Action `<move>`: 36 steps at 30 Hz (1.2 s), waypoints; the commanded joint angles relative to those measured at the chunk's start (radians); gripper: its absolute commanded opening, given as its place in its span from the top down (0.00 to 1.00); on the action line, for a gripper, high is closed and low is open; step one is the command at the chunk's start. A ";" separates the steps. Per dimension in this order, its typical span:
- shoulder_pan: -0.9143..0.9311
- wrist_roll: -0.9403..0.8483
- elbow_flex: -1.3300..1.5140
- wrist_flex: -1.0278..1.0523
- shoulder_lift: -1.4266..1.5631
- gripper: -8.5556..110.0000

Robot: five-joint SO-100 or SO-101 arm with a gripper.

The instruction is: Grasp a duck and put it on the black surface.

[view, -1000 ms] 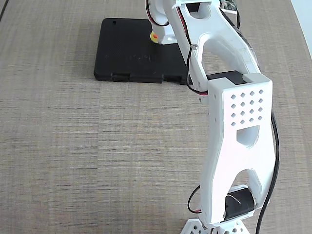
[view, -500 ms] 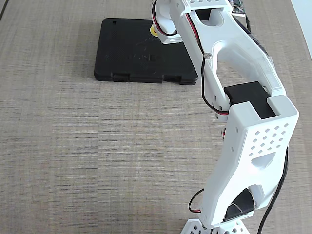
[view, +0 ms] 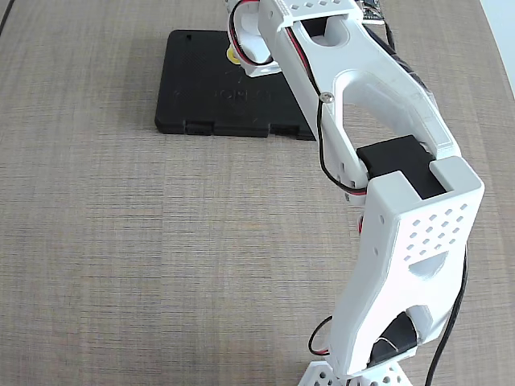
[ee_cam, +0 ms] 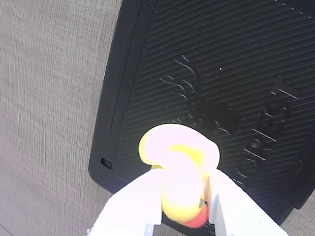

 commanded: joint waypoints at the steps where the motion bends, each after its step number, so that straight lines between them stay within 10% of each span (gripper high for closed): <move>1: 0.000 -0.002 -0.005 -0.014 0.067 0.92; 28: -0.009 0.003 0.011 -0.097 -0.080 0.92; 36: 0.003 0.005 0.012 -0.086 -0.067 0.76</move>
